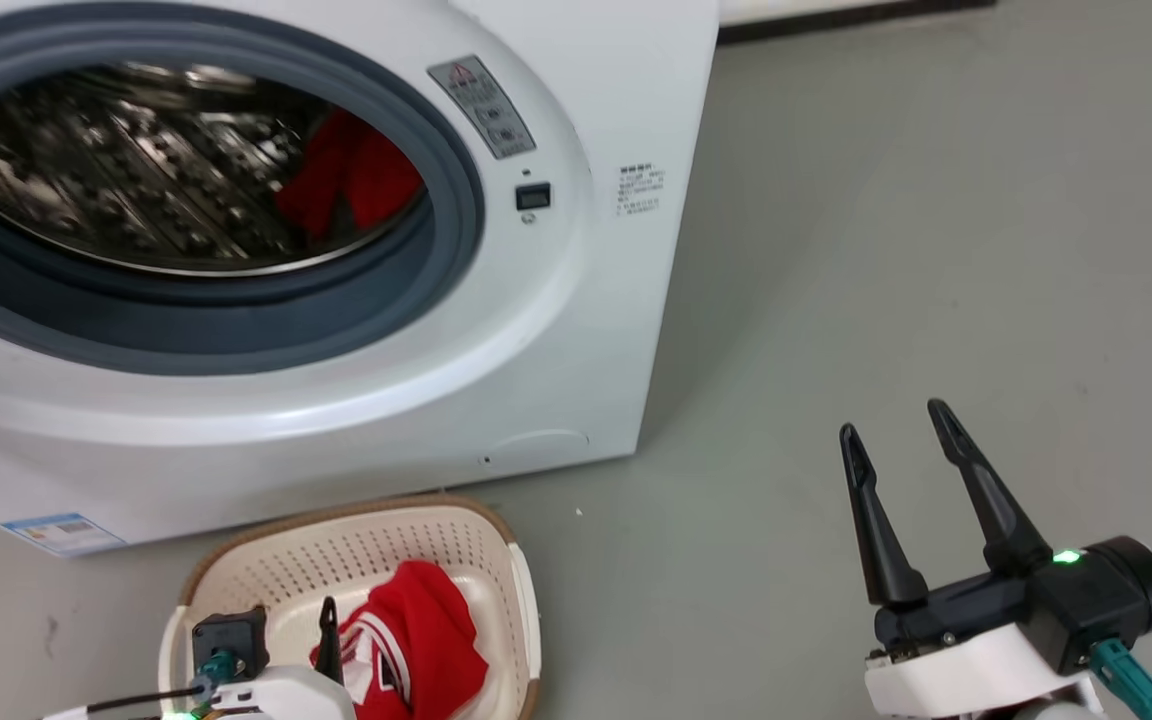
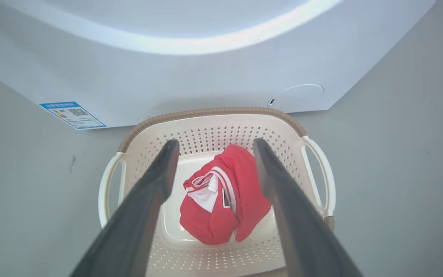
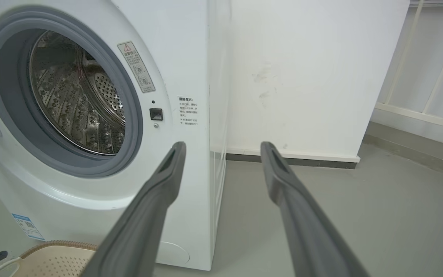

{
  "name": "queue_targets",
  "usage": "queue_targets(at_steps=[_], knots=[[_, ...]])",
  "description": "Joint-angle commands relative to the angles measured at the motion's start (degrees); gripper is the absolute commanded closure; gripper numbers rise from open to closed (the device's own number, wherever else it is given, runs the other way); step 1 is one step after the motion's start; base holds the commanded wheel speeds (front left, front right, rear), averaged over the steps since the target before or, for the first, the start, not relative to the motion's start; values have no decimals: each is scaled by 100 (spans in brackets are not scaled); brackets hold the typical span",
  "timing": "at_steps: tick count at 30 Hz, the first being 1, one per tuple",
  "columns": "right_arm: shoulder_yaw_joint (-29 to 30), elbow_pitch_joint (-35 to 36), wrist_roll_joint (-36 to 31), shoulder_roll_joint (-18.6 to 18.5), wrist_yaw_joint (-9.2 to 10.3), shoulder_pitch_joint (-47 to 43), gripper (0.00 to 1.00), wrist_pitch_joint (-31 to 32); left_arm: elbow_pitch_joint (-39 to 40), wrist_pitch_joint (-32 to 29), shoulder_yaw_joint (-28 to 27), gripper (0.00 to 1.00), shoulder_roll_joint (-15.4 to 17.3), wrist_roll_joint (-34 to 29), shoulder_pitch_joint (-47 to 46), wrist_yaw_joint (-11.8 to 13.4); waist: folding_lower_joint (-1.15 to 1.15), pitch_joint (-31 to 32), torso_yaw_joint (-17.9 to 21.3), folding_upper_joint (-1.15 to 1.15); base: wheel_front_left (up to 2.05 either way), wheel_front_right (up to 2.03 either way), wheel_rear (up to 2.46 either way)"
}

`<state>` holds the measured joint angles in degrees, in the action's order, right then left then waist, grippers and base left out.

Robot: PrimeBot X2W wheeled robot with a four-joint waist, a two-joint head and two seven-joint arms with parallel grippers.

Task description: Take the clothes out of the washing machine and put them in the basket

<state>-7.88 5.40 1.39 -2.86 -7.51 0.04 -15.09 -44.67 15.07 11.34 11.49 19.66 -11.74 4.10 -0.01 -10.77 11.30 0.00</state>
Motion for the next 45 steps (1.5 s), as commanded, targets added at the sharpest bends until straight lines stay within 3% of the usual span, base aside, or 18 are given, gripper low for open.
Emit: queue_targets(at_steps=[1, 6, 12, 19, 24, 34, 45], knots=[[14, -19, -21, -2, 4, -92, 0, -12, 197, 15, -99, 0, -47, -75, 115, 40, 1, 215, -89, 0, 0, 0, 0], [41, -30, -48, -2, 4, -260, 0, -12, 1197, 14, -590, 0, -192, -451, 615, 145, 1, 479, -114, 0, 0, 0, 0], [56, -19, -83, -2, 4, -406, 0, -12, 2190, 15, -959, 0, -388, -907, 968, 97, 1, 642, -125, 0, 0, 0, 0], [10, 19, -61, -2, 4, -334, 0, -12, 2722, 15, -1248, 0, -469, -1227, 742, -13, 1, 569, -15, 0, 0, 0, 0], [-42, 68, -1, -2, 4, -140, 0, -12, 2572, 15, -1406, 0, -348, -1361, 221, -136, 1, 304, 121, 0, 0, 0, 0], [-224, 222, 205, -1, 4, 417, 0, -12, 1733, 15, -1695, 0, 205, -1421, -1342, -361, 1, -545, 586, 0, 0, 0, 0], [-227, 440, 451, -2, 4, 857, 0, -12, 466, -94, -1518, 0, 866, -1578, -3149, -653, 1, -1433, 865, 0, 0, 0, 0]])
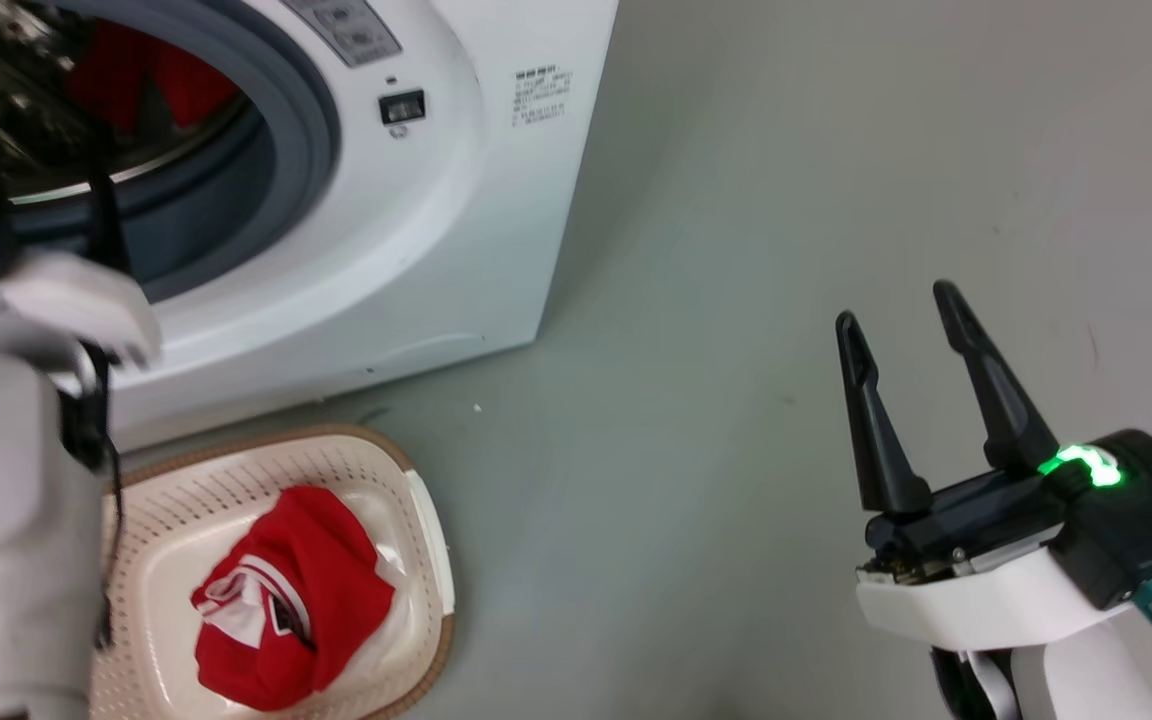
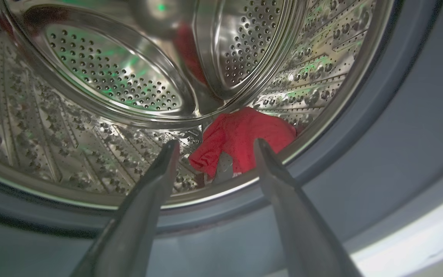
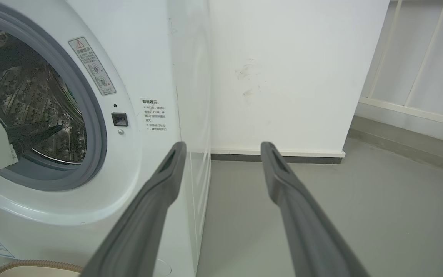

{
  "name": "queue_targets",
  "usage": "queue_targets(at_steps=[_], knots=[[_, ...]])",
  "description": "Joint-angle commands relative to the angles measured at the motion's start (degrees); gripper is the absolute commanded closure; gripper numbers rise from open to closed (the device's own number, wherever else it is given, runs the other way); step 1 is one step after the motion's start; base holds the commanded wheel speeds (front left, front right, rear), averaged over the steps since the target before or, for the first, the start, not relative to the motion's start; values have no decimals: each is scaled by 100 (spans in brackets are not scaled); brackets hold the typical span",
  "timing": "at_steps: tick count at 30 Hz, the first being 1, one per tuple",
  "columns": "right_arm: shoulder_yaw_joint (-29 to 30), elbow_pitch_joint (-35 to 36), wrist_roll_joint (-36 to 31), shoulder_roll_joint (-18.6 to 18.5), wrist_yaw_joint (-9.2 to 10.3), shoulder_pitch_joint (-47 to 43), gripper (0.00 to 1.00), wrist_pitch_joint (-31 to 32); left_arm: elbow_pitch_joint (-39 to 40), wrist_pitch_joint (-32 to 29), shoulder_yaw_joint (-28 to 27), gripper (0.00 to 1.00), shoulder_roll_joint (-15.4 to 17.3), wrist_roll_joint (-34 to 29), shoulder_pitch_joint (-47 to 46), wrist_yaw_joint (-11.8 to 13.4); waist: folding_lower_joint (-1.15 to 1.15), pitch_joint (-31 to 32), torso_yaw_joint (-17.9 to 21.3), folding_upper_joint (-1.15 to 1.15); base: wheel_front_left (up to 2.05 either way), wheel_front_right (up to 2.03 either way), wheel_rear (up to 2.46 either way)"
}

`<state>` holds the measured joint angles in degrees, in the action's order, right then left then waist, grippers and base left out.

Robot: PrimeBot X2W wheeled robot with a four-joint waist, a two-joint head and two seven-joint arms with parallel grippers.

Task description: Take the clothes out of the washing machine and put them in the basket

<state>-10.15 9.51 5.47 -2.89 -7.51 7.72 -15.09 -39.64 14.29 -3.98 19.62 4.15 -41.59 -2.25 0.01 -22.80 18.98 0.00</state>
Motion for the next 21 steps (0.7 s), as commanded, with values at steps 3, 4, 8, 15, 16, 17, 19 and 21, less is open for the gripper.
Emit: queue_targets(at_steps=[3, 4, 8, 15, 16, 17, 19, 21], knots=[[35, 101, 112, 3, 4, 209, 0, -12, -359, -127, 114, 0, 199, -90, -675, -83, -1, -502, 129, 0, 0, 0, 0], [49, 118, 139, 3, 4, 253, 0, -12, -439, -149, 137, 0, 250, -100, -851, -108, -1, -593, 141, 0, 0, 0, 0], [72, 178, 224, 3, 4, 378, 0, -12, -671, -243, 239, 0, 433, -156, -1420, -165, -1, -921, 204, 0, 0, 0, 0], [111, 276, 431, 3, 4, 586, 0, -12, -924, -626, 447, 0, 700, -231, -2421, -319, -1, -1450, 331, 0, 0, 0, 0], [115, 288, 454, 3, 4, 605, 0, -12, -966, -738, 490, 0, 729, -226, -2569, -344, -1, -1515, 349, 0, 0, 0, 0], [116, 298, 481, 3, 4, 626, 0, -12, -1013, -856, 526, 0, 759, -219, -2719, -374, -1, -1577, 368, 0, 0, 0, 0], [124, 320, 520, 3, 4, 679, 0, -12, -1101, -1115, 612, 0, 801, -178, -3014, -423, -1, -1692, 405, 0, 0, 0, 0], [122, 331, 547, 3, 4, 690, 0, -12, -1140, -1243, 656, 0, 817, -148, -3176, -449, -1, -1746, 424, 0, 0, 0, 0]])
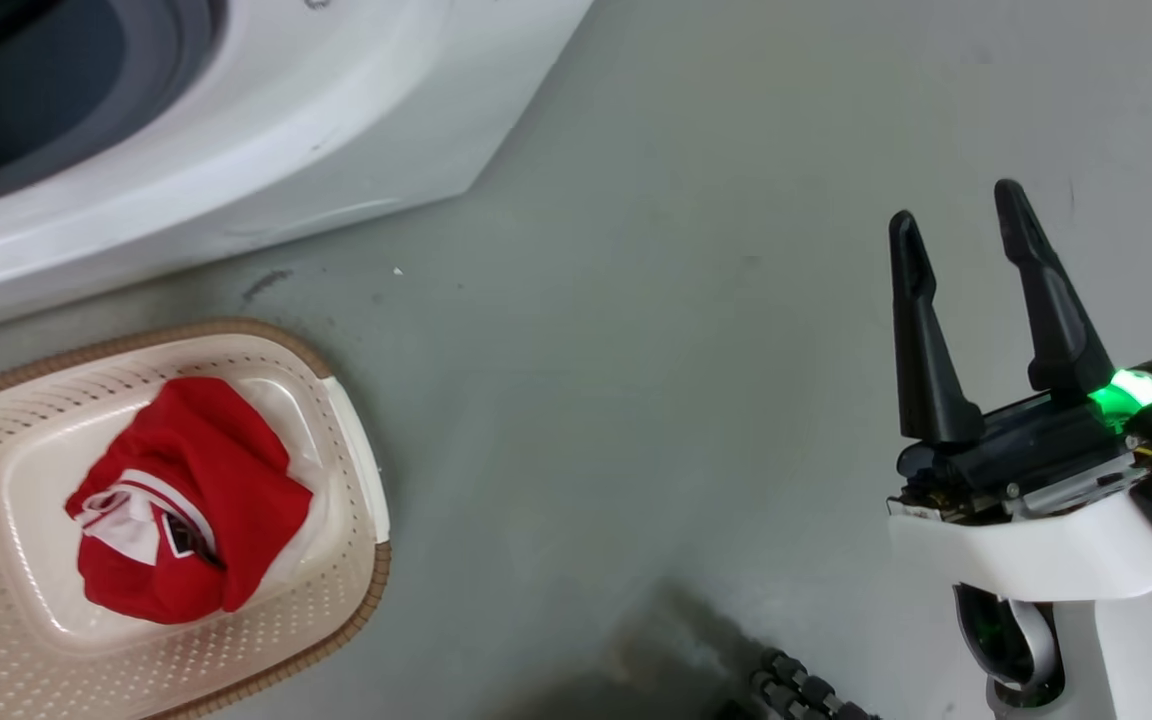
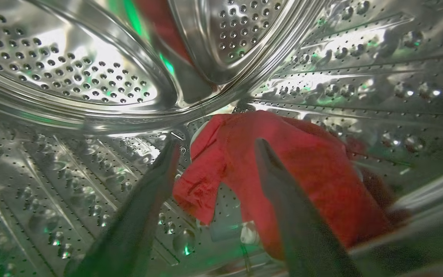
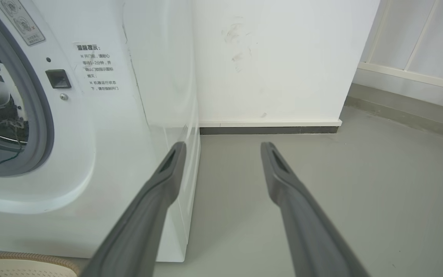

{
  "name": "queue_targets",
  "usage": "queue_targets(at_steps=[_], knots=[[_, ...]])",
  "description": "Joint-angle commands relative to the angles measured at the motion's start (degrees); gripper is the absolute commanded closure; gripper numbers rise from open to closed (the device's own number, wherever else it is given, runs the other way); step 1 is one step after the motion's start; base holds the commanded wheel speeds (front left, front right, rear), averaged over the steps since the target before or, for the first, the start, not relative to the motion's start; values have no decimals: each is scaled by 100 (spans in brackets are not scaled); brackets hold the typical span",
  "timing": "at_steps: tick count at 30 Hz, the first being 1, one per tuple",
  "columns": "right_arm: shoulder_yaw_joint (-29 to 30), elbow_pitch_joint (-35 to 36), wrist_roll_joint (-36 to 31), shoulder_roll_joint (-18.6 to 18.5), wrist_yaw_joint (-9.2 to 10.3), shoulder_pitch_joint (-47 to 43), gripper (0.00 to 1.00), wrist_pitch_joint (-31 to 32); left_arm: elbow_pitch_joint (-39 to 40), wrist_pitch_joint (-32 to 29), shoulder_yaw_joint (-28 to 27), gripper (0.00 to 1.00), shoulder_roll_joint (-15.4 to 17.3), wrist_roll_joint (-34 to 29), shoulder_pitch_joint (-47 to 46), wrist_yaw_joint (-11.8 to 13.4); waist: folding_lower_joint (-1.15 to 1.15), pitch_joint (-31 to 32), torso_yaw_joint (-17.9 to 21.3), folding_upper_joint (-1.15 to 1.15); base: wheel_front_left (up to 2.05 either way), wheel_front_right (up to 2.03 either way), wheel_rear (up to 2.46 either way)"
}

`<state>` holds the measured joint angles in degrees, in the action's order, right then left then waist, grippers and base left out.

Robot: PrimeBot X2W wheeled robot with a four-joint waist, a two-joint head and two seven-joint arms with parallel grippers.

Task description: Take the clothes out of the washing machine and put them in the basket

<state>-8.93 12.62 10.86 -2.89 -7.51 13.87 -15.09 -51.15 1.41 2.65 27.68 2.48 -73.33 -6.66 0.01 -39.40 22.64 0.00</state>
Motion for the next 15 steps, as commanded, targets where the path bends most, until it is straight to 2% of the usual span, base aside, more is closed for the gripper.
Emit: queue_targets(at_steps=[1, 7, 15], knots=[[10, 30, 29, 3, 4, 84, 0, -12, -14, -56, 26, 0, 23, 50, -166, -29, -1, -140, 74, 0, 0, 0, 0], [17, 78, 183, 3, 4, 179, 0, -12, -328, -1018, 375, 0, 73, 248, -1009, -69, -1, -438, 178, 0, 0, 0, 0], [-13, 145, 363, 3, 4, 267, 0, -12, -497, -2502, 1111, 0, 198, 973, -1859, -72, -1, -804, 322, 0, 0, 0, 0]])
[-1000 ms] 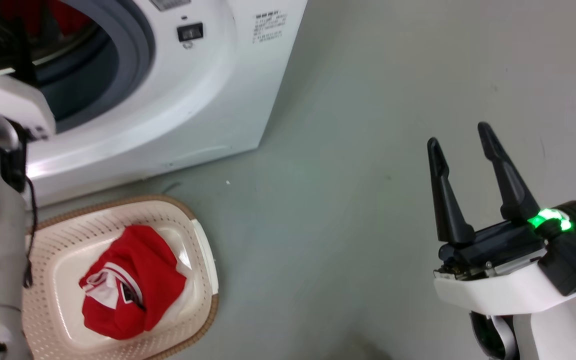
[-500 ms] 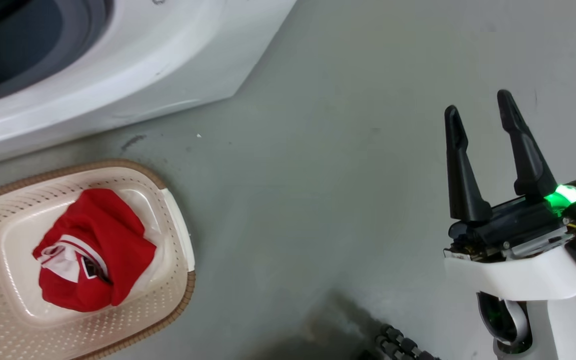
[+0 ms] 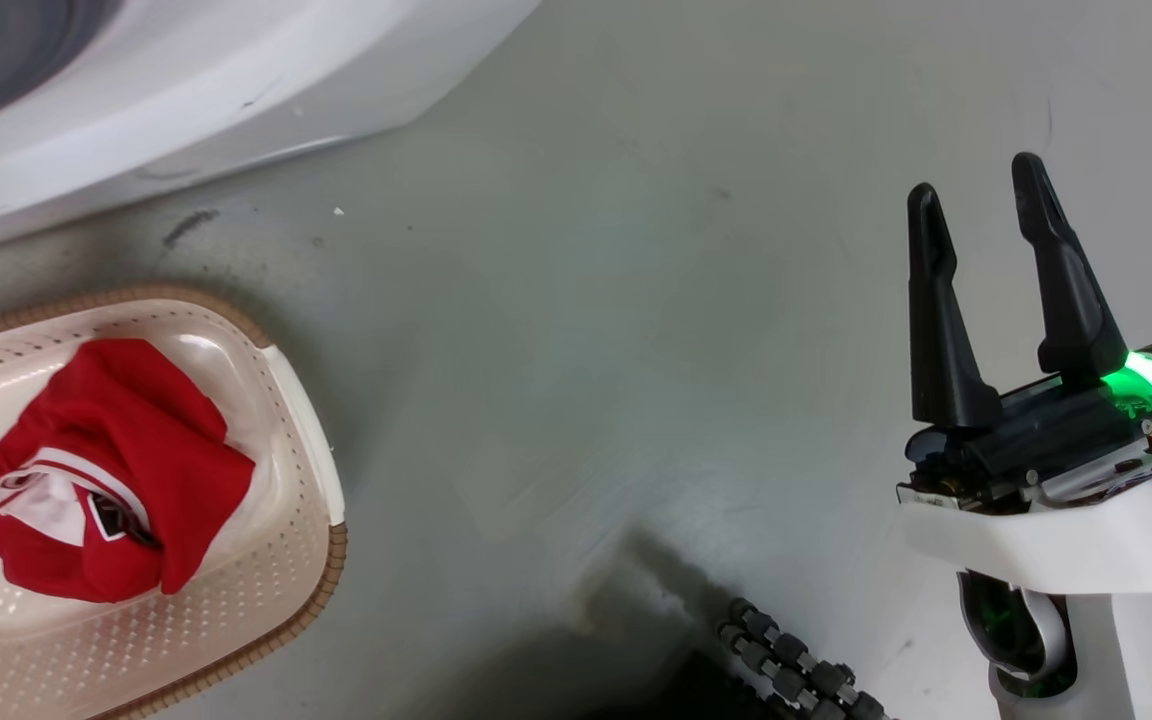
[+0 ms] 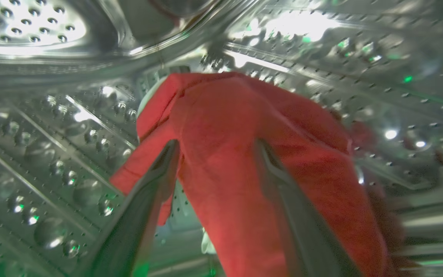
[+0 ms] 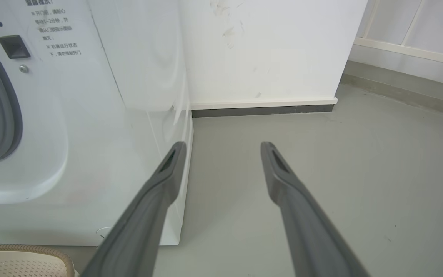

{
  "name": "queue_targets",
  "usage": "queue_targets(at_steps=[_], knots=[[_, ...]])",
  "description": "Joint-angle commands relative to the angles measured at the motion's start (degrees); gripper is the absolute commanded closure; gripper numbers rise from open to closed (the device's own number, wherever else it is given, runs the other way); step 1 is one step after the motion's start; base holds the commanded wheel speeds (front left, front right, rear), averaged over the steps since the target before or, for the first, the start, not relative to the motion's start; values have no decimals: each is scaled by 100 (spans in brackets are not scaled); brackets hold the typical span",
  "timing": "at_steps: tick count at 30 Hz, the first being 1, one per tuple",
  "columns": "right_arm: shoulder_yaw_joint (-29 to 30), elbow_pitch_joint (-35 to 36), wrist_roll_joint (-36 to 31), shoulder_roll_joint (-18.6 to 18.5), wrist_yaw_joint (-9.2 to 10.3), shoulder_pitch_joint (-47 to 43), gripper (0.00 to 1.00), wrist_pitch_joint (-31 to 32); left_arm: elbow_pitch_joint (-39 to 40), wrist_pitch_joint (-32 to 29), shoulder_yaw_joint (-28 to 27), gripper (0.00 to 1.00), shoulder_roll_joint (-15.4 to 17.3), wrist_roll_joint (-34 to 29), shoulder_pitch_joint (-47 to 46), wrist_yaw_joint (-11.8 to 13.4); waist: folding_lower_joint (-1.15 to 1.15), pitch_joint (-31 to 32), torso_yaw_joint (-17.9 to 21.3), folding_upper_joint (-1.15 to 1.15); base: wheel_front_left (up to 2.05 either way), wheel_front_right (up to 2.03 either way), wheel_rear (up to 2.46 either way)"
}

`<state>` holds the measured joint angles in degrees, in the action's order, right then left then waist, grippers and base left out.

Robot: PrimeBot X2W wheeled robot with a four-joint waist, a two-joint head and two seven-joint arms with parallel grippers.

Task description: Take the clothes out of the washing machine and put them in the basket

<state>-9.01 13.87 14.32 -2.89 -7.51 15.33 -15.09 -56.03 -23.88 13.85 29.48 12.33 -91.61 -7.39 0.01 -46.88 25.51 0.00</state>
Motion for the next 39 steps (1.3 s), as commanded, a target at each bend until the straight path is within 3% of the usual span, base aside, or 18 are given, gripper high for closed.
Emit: queue_targets(at_steps=[1, 11, 23, 24, 25, 39], knots=[[-12, 29, 34, 3, 4, 133, 0, -11, -16, -186, 100, 0, 36, 56, -122, 0, -1, -105, 48, 0, 0, 0, 0], [34, 161, 230, 2, 4, 210, 0, -11, -51, -1474, 940, 0, 242, 358, -866, -1, -1, -510, 117, 0, 0, 0, 0], [158, 248, 296, 3, 4, 233, 0, -11, -440, -1355, 1283, 0, 151, 449, -1057, -2, -1, -729, 33, 0, 1, 1, 1], [161, 250, 291, 3, 4, 237, 0, -11, -462, -1314, 1327, 65, 150, 438, -1071, -2, -1, -740, 24, 0, 1, 1, 1], [165, 248, 290, 2, 4, 240, 0, -11, -462, -1244, 1355, 100, 142, 451, -1092, -2, -1, -751, 19, 0, 0, 0, 0], [63, 110, 175, 2, 4, 293, 0, -11, -734, 282, 1471, 100, 269, 790, -925, -1, -1, -308, 1, 0, 0, 0, 0]])
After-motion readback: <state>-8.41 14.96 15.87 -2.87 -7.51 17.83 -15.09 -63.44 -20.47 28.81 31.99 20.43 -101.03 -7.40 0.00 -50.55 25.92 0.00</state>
